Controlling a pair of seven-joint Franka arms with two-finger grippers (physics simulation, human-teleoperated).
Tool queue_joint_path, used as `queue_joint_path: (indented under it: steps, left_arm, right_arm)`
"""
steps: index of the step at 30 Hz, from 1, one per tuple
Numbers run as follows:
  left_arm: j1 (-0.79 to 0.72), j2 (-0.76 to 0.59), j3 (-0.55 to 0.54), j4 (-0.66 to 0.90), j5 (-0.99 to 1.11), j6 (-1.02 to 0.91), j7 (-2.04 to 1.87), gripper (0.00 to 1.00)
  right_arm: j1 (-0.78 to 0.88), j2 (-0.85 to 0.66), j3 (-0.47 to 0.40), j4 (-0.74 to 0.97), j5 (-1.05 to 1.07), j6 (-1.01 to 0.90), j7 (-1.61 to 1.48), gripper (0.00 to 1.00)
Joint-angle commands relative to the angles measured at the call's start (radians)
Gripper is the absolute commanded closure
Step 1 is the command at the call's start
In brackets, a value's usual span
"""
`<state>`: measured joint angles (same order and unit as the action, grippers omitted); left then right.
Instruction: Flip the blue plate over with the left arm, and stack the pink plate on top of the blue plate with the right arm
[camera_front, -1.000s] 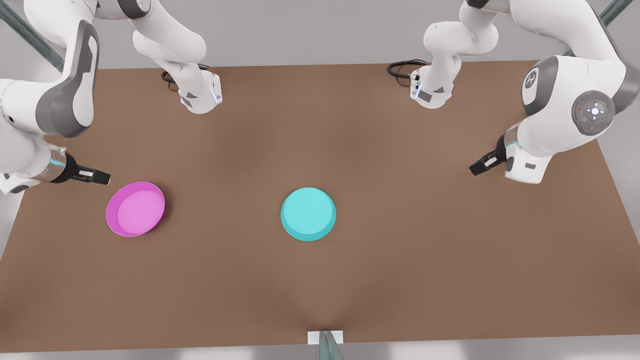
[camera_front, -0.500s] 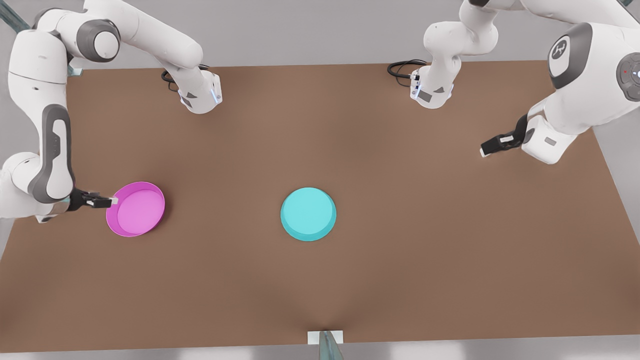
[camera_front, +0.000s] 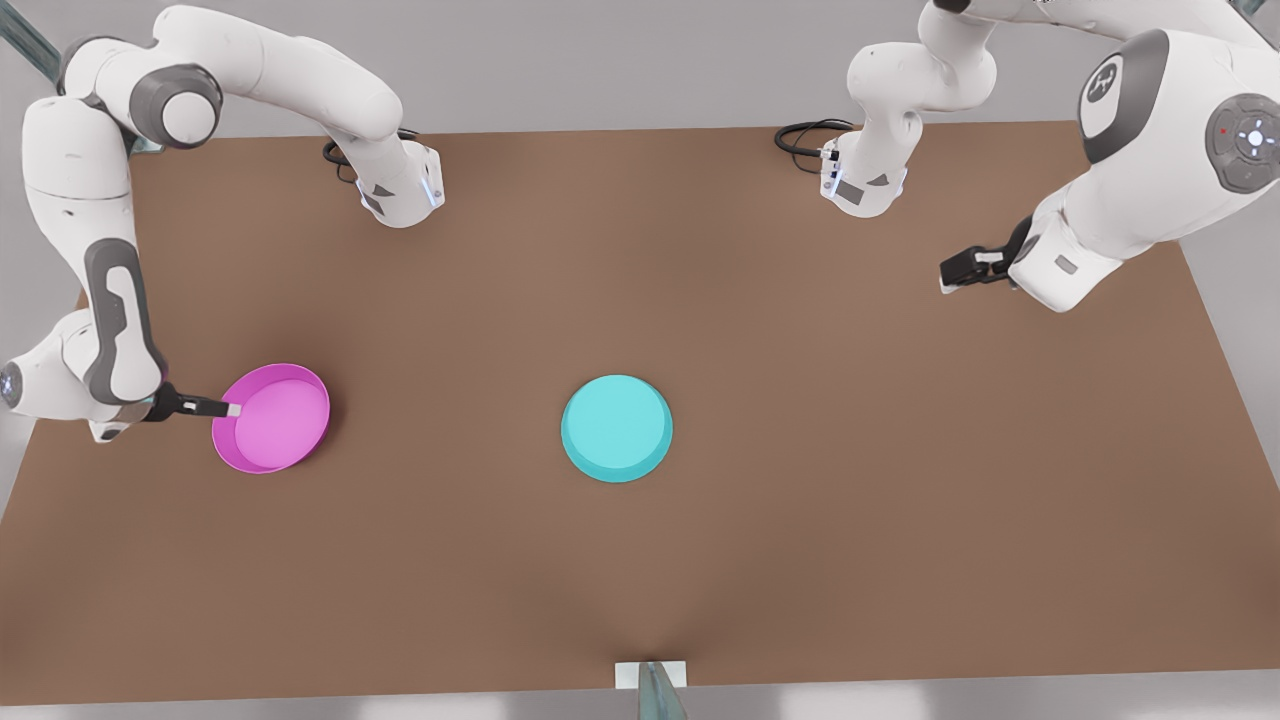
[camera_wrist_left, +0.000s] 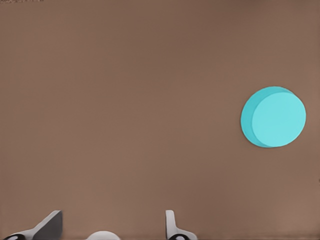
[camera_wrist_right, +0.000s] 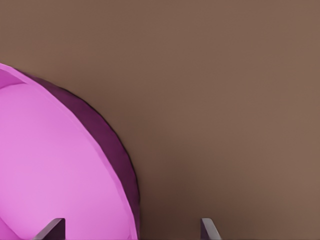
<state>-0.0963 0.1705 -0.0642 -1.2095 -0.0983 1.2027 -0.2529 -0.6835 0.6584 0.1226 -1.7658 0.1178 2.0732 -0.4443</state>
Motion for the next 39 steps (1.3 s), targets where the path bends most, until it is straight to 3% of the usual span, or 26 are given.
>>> queue_joint_path:
  steps: [1,4,5,6,8,9,11,14,20,23,27,31,39]
  left_arm:
    - [-0.003,0.001,-0.003,0.001,-0.001,0.006,0.083,0.0]
    - [-0.005,0.01,-0.003,0.002,-0.003,0.028,0.083,0.0]
    - [-0.005,0.01,-0.003,0.001,-0.001,0.038,0.084,0.0]
    - [-0.003,0.01,0.0,0.001,0.0,0.038,0.098,0.0]
    - [-0.003,0.012,0.0,-0.002,0.0,0.032,0.087,0.0]
    - [-0.003,0.012,0.0,-0.005,0.005,0.029,0.095,0.0]
    - [-0.003,0.014,0.0,-0.007,0.011,0.031,0.1,0.0]
    - [-0.003,0.017,0.0,-0.004,0.011,0.031,0.1,0.0]
    - [-0.003,0.017,0.0,-0.002,0.011,0.029,0.1,0.0]
    - [-0.003,0.01,0.006,-0.001,0.011,0.029,0.1,0.0]
    - [-0.003,-0.005,0.014,0.001,0.005,0.003,0.106,0.0]
    - [-0.002,-0.006,0.017,0.002,-0.001,0.001,0.112,0.0]
    - [0.003,0.02,0.012,0.001,0.009,0.003,0.107,0.0]
  right_arm:
    - [-0.001,0.009,0.0,0.002,0.002,0.036,-0.205,0.0]
    - [0.001,0.018,0.0,0.002,0.002,0.031,-0.203,0.0]
    - [0.002,0.018,0.0,0.002,0.002,0.028,-0.205,0.03]
    - [0.002,0.018,0.0,0.002,0.002,0.022,-0.205,0.15]
    - [0.005,0.015,0.0,0.003,0.002,0.015,-0.205,0.17]
    - [0.006,0.014,0.002,0.003,0.002,0.015,-0.205,0.22]
    - [0.009,0.01,0.0,0.009,0.002,-0.008,-0.208,0.57]
    - [0.015,0.006,0.002,0.011,0.0,-0.022,-0.211,0.75]
    - [0.021,-0.016,0.011,0.069,0.002,-0.156,-0.251,0.79]
    - [0.029,-0.037,0.071,0.134,0.042,-0.294,-0.234,0.79]
    - [0.122,-0.037,0.124,0.184,0.138,-0.318,-0.206,0.79]
    - [0.337,-0.026,0.124,0.284,0.229,-0.308,0.015,0.79]
    - [0.644,-0.029,0.115,0.299,0.306,-0.225,0.797,0.79]
